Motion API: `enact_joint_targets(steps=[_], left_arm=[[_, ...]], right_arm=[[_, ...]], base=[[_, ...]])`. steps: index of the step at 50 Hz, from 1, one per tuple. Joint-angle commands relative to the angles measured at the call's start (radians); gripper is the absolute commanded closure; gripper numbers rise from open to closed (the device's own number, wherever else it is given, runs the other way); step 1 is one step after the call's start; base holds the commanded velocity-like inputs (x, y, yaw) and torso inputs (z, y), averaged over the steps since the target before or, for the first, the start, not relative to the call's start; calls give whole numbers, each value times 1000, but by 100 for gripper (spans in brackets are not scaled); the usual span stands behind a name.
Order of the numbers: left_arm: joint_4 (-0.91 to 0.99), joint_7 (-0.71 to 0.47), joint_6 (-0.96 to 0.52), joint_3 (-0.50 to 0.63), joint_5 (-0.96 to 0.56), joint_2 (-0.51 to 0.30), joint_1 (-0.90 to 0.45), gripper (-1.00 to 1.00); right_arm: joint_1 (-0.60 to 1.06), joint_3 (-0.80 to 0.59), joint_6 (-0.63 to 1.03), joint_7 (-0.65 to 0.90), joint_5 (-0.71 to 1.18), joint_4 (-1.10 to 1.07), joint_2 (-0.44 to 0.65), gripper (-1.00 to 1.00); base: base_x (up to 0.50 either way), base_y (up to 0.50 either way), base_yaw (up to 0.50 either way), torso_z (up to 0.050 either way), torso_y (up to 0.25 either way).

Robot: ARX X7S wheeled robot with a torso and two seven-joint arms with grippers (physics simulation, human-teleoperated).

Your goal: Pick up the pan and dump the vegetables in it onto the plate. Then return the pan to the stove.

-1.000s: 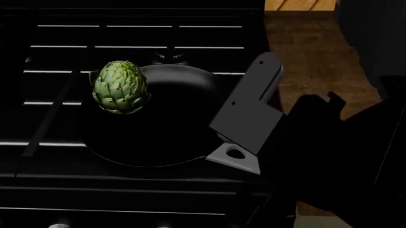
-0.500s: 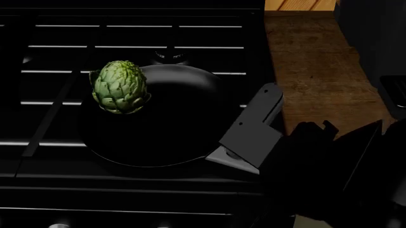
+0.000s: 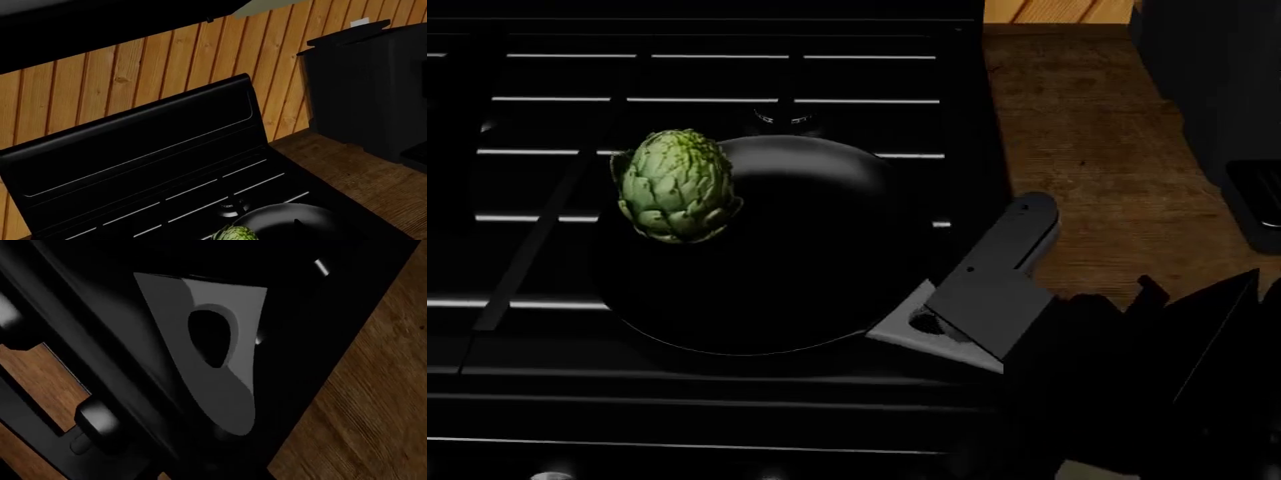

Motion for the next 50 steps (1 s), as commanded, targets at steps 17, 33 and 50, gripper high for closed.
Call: enact_joint_targets(steps=[17,33,50], left_arm=[[21,-34,36,-7,-64,-63,-17,-100],[44,-56,61,-13,-95,-94,-14,-100],[50,-66,80,-17,-126,-118,-39,-100]], right_arm=[[81,165,-42,172,107,-103,87,100],[151,238,-42,244,203,-183,133,100],[245,293,-4,292,308,-213,171,100]], base=[[3,0,2,-1,0],[0,0,0,0,2],[0,0,0,0,3]])
